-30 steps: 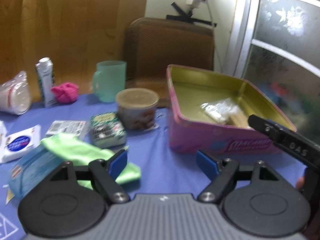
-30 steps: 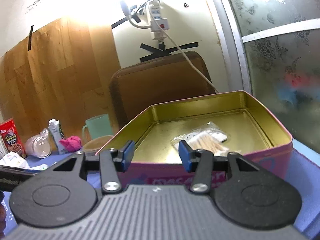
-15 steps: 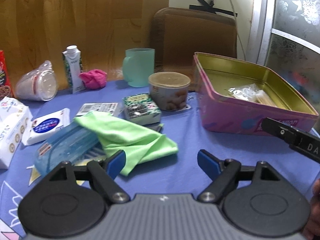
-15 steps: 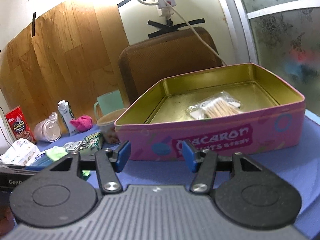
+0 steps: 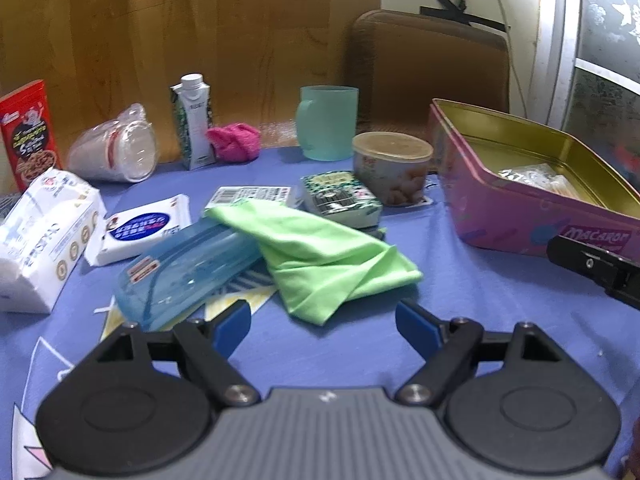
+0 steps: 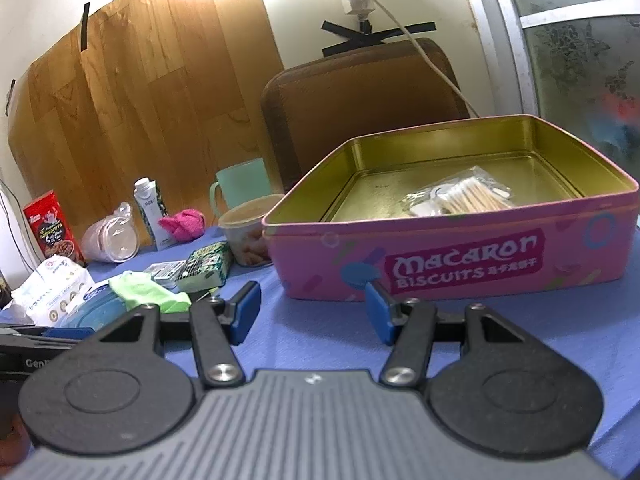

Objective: Organize soft objects

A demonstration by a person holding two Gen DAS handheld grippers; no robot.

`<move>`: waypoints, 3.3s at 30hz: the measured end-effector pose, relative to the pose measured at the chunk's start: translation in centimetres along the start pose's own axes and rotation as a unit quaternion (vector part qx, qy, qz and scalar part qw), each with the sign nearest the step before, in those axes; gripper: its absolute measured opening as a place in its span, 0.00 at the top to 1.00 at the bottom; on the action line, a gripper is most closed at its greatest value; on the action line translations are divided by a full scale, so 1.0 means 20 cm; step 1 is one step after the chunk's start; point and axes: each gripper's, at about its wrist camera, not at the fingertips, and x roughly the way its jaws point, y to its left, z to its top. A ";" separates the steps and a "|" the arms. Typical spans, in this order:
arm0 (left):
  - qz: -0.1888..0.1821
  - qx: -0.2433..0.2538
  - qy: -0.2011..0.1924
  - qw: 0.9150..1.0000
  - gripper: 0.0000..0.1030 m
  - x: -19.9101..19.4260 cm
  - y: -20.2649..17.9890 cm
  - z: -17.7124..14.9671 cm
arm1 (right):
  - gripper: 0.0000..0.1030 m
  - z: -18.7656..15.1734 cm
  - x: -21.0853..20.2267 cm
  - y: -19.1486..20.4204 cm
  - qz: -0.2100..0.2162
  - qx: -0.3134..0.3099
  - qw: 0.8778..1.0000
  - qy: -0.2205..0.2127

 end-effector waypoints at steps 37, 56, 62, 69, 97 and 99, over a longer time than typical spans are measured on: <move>0.094 -0.073 -0.017 0.993 0.19 0.04 0.46 -0.15 | 0.41 -0.10 0.14 0.27 0.050 -0.064 0.995 0.066; 0.071 -0.114 -0.038 0.990 0.18 0.01 0.52 -0.17 | 0.41 -0.13 0.19 0.35 0.056 -0.086 0.991 0.084; 0.068 -0.118 -0.040 0.990 0.18 0.01 0.52 -0.17 | 0.40 -0.13 0.20 0.35 0.055 -0.086 0.991 0.087; 0.067 -0.120 -0.042 0.990 0.18 0.00 0.53 -0.17 | 0.40 -0.13 0.20 0.35 0.055 -0.091 0.990 0.088; 0.071 -0.133 -0.047 0.987 0.18 0.00 0.54 -0.18 | 0.22 -0.10 0.46 0.65 0.127 -0.217 0.958 0.140; 0.071 -0.133 -0.047 0.987 0.18 0.00 0.54 -0.18 | 0.21 -0.10 0.47 0.66 0.130 -0.216 0.957 0.141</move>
